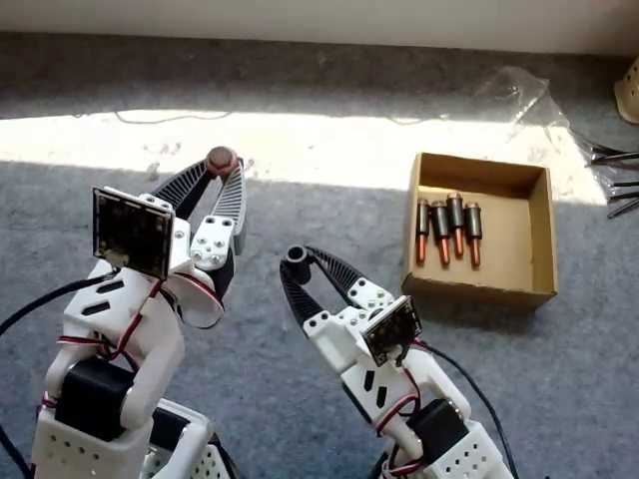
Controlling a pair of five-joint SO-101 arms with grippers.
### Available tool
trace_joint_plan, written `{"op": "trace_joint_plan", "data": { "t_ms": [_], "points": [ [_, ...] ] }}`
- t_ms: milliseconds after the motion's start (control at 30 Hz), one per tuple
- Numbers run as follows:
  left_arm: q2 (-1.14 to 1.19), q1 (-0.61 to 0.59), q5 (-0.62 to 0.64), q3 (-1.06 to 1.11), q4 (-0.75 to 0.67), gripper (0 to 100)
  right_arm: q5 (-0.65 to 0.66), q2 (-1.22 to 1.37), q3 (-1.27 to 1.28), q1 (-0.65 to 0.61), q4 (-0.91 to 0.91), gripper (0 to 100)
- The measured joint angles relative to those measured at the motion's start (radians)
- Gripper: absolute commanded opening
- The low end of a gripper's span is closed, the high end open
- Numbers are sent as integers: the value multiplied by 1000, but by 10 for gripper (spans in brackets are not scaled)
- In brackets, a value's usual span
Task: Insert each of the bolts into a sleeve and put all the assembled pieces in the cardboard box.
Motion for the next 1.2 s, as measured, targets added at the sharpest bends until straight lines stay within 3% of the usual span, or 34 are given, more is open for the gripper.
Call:
{"op": "trace_joint_plan", "data": {
  "t_ms": [133, 367, 733, 1200],
  "points": [
    [-2, 18, 20, 0, -17, 7, 0, 0, 0, 6, 3, 5],
    [-3, 74, 232, 0, -17, 6, 0, 0, 0, 9, 32, 5],
    [-3, 216, 253, 0, -9, 6, 0, 0, 0, 9, 35, 5],
    [-3, 227, 213, 87, -2, 6, 0, 0, 0, 9, 38, 5]
  ]
}}
